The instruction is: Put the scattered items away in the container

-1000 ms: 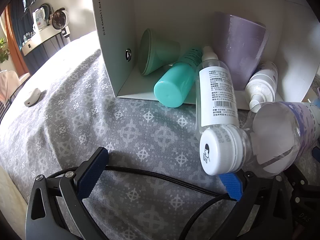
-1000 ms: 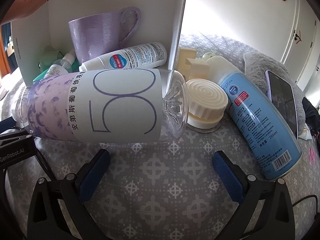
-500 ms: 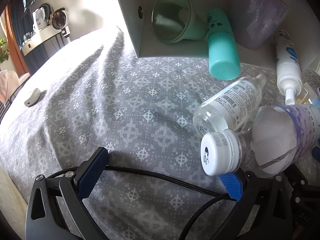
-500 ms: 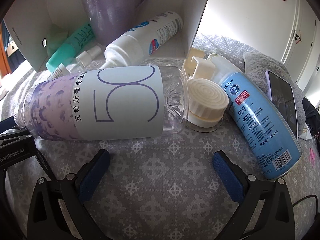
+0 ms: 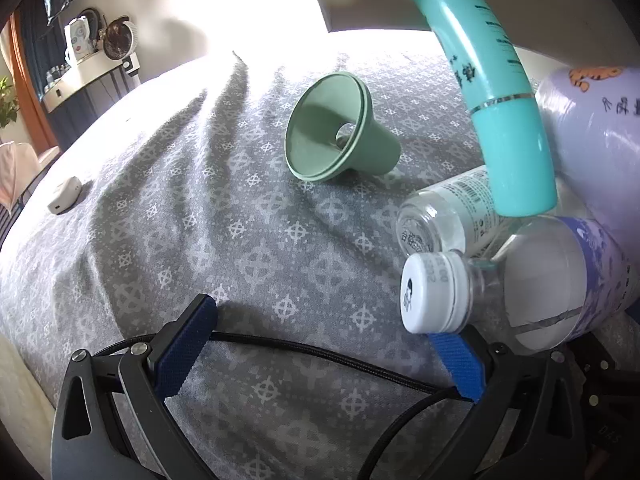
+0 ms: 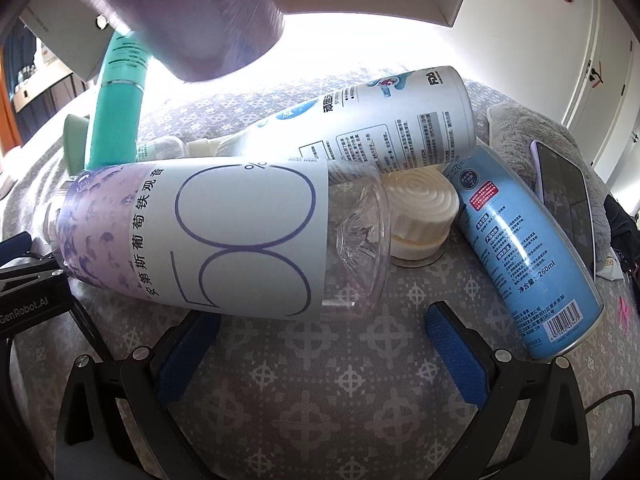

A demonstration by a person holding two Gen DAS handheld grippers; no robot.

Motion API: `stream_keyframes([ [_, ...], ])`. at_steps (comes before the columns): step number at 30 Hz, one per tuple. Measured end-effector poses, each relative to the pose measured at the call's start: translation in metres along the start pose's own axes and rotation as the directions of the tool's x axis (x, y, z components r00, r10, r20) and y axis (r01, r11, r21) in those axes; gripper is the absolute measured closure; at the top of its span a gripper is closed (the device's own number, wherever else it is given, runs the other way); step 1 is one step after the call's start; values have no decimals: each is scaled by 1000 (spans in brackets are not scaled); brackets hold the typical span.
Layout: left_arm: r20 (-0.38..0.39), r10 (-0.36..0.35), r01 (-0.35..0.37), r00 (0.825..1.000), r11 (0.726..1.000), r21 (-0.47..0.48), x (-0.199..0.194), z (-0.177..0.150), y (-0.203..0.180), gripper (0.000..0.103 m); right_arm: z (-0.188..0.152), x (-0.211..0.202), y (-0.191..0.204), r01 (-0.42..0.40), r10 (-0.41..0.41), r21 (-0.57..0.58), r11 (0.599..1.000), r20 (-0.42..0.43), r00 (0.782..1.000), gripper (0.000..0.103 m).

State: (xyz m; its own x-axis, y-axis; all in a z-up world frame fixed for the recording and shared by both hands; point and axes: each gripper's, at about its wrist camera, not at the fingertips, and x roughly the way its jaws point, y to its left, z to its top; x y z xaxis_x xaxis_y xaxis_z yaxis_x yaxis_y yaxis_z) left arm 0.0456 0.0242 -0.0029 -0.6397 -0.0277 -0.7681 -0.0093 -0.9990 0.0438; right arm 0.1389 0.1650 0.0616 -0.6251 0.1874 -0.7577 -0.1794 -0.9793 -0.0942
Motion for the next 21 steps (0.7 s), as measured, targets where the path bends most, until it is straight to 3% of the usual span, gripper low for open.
stream_keyframes([
  [21, -2, -7, 7, 1000, 1000, -4, 12, 1, -1, 0, -16, 4, 5, 0, 0, -2, 1000, -1, 1000, 0],
])
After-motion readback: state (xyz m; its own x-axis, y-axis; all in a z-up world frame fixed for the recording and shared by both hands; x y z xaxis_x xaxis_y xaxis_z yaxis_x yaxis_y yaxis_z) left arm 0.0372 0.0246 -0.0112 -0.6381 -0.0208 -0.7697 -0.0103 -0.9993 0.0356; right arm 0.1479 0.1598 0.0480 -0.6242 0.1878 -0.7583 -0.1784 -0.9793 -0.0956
